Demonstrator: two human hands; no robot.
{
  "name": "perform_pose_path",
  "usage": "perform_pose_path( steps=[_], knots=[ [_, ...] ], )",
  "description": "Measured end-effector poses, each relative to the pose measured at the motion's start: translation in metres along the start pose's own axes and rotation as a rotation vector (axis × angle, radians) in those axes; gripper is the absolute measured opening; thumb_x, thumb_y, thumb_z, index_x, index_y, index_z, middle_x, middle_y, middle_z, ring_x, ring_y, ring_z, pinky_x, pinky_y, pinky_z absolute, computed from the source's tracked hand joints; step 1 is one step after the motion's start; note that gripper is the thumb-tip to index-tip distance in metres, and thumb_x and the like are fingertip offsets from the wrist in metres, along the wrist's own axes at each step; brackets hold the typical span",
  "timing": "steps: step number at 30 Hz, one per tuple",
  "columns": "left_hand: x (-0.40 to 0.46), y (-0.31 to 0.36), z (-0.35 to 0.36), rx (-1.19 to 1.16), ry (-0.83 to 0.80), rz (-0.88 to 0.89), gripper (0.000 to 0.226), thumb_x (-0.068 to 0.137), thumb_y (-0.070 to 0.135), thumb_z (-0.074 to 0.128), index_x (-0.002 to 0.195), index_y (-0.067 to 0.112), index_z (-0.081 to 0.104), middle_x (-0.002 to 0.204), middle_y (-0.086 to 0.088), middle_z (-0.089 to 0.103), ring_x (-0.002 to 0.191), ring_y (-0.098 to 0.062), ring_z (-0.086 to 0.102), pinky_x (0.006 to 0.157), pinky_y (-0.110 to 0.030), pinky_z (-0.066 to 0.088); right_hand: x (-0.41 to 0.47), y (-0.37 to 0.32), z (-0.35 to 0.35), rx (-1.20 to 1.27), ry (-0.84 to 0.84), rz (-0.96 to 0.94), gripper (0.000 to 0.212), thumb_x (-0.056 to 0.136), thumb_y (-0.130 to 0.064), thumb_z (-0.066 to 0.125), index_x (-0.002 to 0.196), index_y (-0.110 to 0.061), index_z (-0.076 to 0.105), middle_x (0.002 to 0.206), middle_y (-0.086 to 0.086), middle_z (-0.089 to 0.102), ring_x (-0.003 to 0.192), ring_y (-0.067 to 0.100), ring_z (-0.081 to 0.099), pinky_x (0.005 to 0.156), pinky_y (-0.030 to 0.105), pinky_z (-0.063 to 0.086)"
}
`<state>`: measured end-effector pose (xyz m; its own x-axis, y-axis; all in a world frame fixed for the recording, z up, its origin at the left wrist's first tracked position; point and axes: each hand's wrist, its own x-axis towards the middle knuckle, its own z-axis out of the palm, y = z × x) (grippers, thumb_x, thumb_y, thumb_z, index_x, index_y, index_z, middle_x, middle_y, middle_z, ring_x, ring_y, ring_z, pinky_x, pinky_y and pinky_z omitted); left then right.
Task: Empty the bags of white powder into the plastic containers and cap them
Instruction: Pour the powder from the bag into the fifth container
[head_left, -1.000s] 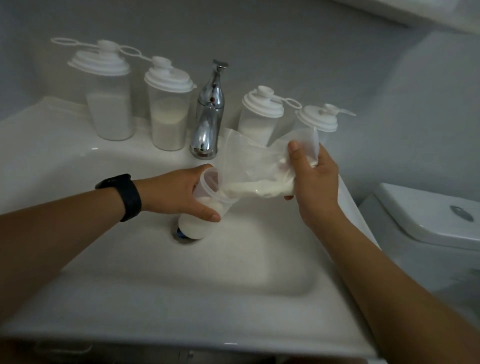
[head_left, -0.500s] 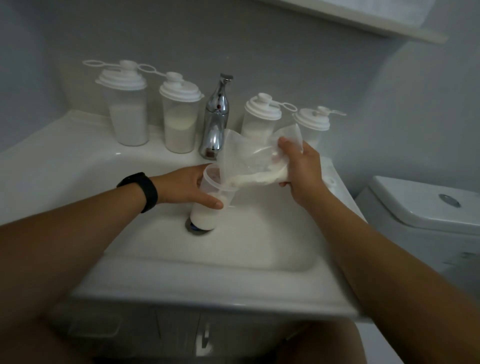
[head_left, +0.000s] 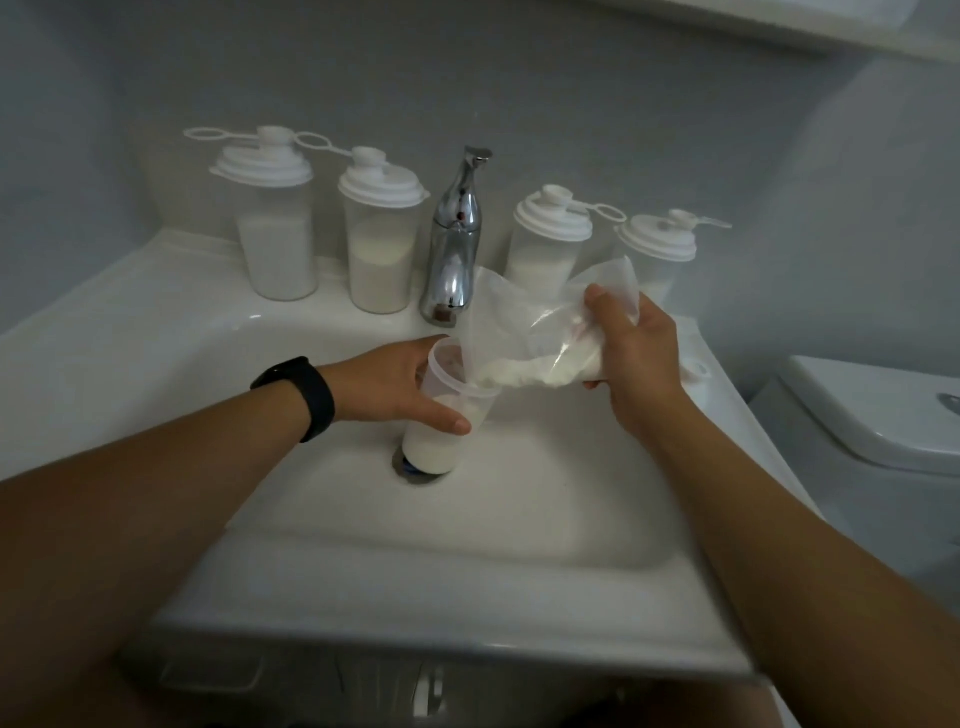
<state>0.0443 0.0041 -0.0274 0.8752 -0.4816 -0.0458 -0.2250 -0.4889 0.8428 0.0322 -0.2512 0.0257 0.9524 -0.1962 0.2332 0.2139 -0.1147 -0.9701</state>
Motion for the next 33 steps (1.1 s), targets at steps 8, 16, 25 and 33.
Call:
perform_pose_path(
  steps=[8,16,25,33],
  knots=[
    [0.002,-0.001,0.006,-0.042,-0.011,0.025,0.087,0.06,0.039,0.095,0.136,0.035,0.055,0.129,0.021,0.067,0.12,0.002,0.062,0.103,-0.025,0.051,0.004,-0.002,-0.006,0.002,0.027,-0.045,0.015,0.098,-0.03,0.065,0.092,-0.016,0.067,0.068,0.0,0.066,0.057,0.019,0.064,0.041,0.025,0.042],
    [-0.002,0.004,0.01,-0.028,-0.007,0.036,0.085,0.059,0.04,0.092,0.135,0.034,0.055,0.129,0.02,0.067,0.12,0.0,0.062,0.104,-0.028,0.051,0.003,-0.005,-0.007,-0.014,0.016,-0.04,0.014,0.098,-0.029,0.065,0.089,-0.018,0.066,0.062,-0.003,0.063,0.05,0.016,0.059,0.039,0.023,0.039],
    [-0.003,0.006,0.01,-0.01,-0.03,0.032,0.08,0.066,0.035,0.092,0.135,0.036,0.053,0.128,0.022,0.066,0.116,0.006,0.061,0.092,-0.013,0.05,0.001,-0.01,-0.007,-0.072,0.033,-0.078,0.013,0.098,-0.03,0.066,0.088,-0.022,0.067,0.06,-0.007,0.064,0.05,0.013,0.06,0.038,0.023,0.039],
    [-0.003,0.008,0.01,0.015,-0.025,0.02,0.08,0.065,0.039,0.091,0.135,0.038,0.052,0.129,0.022,0.065,0.117,0.007,0.06,0.091,-0.01,0.049,0.001,-0.007,-0.01,-0.132,0.055,-0.134,0.019,0.099,-0.032,0.064,0.108,-0.016,0.071,0.073,-0.007,0.069,0.056,0.01,0.064,0.04,0.023,0.042]
  ],
)
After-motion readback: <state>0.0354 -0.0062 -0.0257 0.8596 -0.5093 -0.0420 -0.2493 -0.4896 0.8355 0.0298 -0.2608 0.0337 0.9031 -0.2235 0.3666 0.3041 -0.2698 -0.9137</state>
